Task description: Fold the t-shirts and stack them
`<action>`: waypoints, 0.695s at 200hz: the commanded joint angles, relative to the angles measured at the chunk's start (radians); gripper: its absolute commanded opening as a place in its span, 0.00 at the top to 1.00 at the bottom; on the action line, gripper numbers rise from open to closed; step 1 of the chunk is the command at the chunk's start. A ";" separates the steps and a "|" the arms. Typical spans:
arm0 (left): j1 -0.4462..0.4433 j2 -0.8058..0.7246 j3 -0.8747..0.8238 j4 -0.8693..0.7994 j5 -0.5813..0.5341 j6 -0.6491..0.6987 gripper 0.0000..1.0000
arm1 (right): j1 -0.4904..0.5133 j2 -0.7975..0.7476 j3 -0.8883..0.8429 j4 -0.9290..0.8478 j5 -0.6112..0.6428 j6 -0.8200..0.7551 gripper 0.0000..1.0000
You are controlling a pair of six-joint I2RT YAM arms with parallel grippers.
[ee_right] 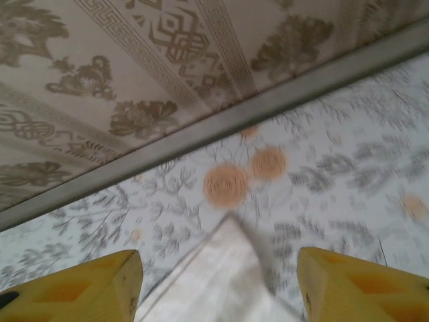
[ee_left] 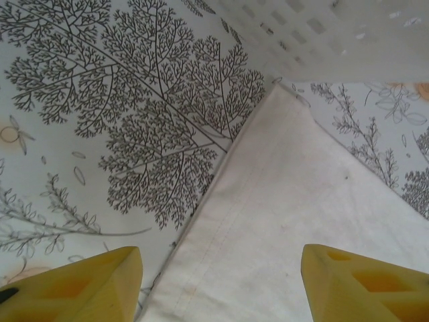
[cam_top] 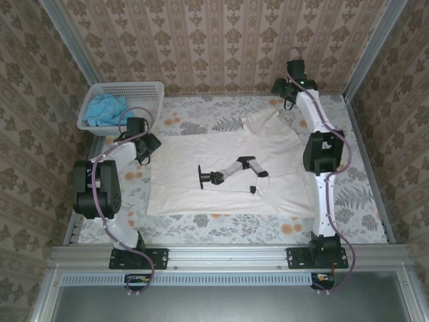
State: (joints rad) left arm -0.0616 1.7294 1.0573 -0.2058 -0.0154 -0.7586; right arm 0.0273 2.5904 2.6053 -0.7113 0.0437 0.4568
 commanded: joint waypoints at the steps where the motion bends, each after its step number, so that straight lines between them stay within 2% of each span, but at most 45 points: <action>1: 0.046 0.032 -0.007 0.083 0.063 -0.010 0.36 | -0.012 0.230 0.403 -0.322 -0.036 -0.129 0.36; 12: 0.062 0.047 -0.016 0.108 0.084 0.000 0.37 | -0.015 0.326 0.575 -0.353 -0.063 -0.135 0.37; 45: 0.084 0.078 -0.027 0.160 0.130 0.038 0.38 | -0.013 0.264 0.337 -0.195 -0.147 -0.123 0.43; 100: 0.089 0.151 0.001 0.183 0.200 0.074 0.38 | -0.013 0.300 0.338 -0.207 -0.203 -0.112 0.48; 139: 0.095 0.184 0.041 0.160 0.211 0.095 0.39 | -0.013 0.302 0.338 -0.210 -0.246 -0.090 0.61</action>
State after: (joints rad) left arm 0.0292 1.8637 1.0592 -0.0536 0.1505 -0.7029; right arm 0.0109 2.8792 2.9353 -0.9058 -0.1551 0.3538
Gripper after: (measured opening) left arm 0.616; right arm 0.419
